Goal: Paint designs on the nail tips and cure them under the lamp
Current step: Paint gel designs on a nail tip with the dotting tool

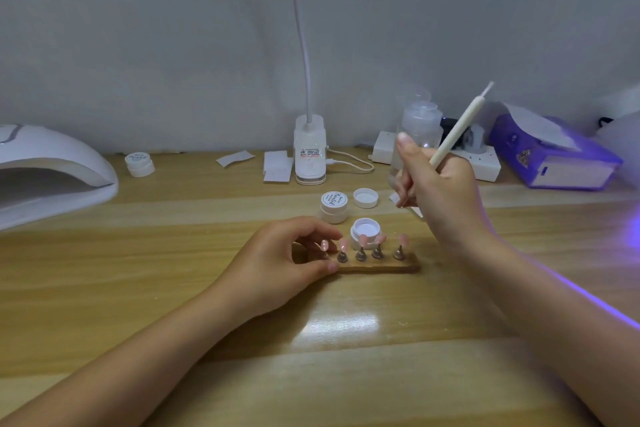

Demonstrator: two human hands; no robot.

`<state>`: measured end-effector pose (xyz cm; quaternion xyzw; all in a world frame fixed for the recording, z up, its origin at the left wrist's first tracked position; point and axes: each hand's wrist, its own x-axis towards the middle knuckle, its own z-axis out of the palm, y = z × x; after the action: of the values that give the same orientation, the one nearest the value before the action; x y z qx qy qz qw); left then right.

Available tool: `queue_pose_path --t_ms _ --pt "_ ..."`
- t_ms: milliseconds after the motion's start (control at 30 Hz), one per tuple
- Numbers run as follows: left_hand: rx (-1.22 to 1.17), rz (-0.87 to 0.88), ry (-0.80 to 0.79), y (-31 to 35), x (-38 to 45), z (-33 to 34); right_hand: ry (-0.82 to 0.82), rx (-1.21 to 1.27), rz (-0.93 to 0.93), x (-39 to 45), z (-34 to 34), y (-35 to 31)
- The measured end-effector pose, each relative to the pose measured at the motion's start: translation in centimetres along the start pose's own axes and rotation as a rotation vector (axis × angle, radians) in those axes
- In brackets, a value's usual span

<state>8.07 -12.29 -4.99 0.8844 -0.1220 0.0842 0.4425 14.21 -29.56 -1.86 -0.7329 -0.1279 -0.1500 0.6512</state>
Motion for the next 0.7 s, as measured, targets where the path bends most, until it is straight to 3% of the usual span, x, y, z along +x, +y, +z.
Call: queue_pose_path --t_ms 200,400,700 --pt "-0.078 0.013 -0.011 0.1 -0.1 0.2 -0.118 -0.062 0.008 0.5 -0.3 -0.5" --pt "-0.098 0.023 0.041 0.1 0.1 0.9 -0.248 0.038 0.055 0.6 -0.5 -0.2" --pt "-0.071 0.027 0.075 -0.2 0.3 1.2 -0.226 0.347 0.209 1.5 -0.9 -0.5"
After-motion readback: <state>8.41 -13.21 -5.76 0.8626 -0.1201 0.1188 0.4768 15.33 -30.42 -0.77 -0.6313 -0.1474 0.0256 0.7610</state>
